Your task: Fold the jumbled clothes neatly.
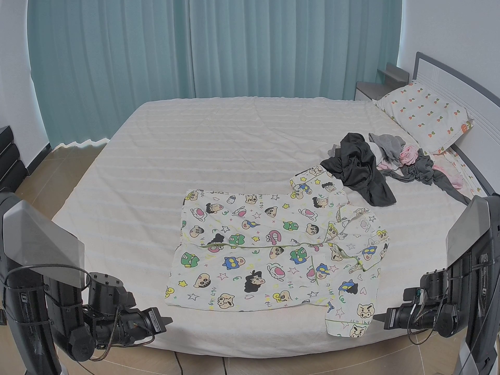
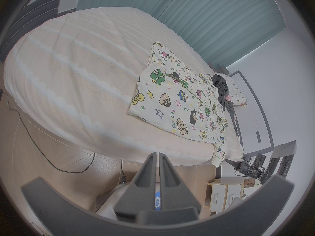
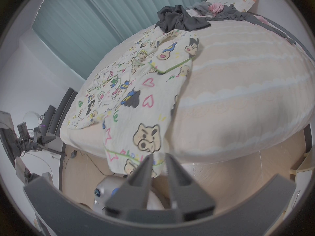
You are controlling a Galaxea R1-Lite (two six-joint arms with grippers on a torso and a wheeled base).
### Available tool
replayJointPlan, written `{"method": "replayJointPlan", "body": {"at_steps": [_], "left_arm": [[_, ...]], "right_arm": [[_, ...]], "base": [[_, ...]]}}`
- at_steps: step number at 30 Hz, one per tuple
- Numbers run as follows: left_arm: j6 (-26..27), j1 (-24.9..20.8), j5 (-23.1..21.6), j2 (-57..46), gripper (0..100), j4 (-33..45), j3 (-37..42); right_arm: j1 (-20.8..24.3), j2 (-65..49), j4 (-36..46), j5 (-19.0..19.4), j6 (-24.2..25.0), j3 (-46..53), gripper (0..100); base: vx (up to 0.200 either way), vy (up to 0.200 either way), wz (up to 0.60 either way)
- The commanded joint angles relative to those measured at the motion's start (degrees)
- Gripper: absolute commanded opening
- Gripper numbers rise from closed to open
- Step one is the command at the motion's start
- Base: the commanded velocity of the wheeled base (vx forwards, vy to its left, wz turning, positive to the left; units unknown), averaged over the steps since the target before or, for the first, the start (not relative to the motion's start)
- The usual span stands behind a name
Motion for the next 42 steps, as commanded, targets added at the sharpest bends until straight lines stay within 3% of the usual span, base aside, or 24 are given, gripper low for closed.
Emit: {"method": "replayJointPlan", "body": {"at_steps": [1,4,11,15,23,28,29,42], "left_arm": [[-0.01,-0.19,0.01,0.18,0,0.03,0.92],[-0.01,-0.19,0.01,0.27,0,-0.06,0.92],[-0.01,-0.28,0.01,0.35,0,-0.06,0.92],[-0.01,-0.28,0.01,0.44,0,-0.41,0.92],[-0.01,-0.28,0.01,0.44,0,-0.59,0.92],[-0.01,-0.28,0.62,0.44,0,-0.59,0.92],[-0.01,-0.28,0.62,0.44,0,-0.59,0.92],[-0.01,-0.28,0.71,0.53,0,-0.59,0.92]], "right_arm": [[0.96,-0.06,-0.41,0.54,-0.23,1.27,100],[1.48,0.90,-0.49,3.00,-0.32,0.66,100],[5.17,2.66,-0.49,2.83,0.21,-2.24,100],[7.46,3.98,-0.49,1.24,0.21,-4.00,100],[7.46,4.59,-0.49,0.63,0.21,-6.20,100],[7.55,5.21,-0.41,-1.83,0.03,-7.60,100],[7.55,5.21,-0.41,-1.92,0.03,-7.60,0],[6.93,3.36,-0.49,-2.01,-0.32,-2.51,0]], "base": [[0.000,0.000,0.00],[0.000,0.000,0.00],[0.000,0.000,0.00],[0.000,0.000,0.00],[0.000,0.000,0.00],[0.000,0.000,0.00],[0.000,0.000,0.00],[0.000,0.000,0.00]]}}
